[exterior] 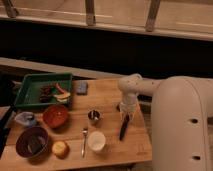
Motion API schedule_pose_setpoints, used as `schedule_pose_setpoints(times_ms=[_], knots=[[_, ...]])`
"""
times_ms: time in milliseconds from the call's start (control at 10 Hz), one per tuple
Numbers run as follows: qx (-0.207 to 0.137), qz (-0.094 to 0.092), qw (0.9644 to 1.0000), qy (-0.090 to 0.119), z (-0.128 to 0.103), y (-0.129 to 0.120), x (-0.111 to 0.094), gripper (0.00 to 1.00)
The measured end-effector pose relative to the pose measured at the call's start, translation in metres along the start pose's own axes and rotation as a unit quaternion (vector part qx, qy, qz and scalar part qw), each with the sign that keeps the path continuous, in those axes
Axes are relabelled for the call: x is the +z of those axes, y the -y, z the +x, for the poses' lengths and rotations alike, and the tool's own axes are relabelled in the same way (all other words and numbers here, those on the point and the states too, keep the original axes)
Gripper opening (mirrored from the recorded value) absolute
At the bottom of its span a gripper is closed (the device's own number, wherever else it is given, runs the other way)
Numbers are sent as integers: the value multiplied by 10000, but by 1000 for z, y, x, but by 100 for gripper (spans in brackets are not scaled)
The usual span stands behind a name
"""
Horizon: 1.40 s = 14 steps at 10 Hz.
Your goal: Wipe red bowl with brush
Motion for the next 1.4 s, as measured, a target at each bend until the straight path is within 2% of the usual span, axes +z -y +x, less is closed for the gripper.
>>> schedule_pose_setpoints(times_ms=[500,900,1200,1400], knots=[[-64,106,9996,260,-11,-4,-18,0],[-95,140,9983,555,-25,-4,-40,0],[-180,99,9957,903,-39,-12,-72,0],[-429,17,9933,1069,-47,-32,-95,0]])
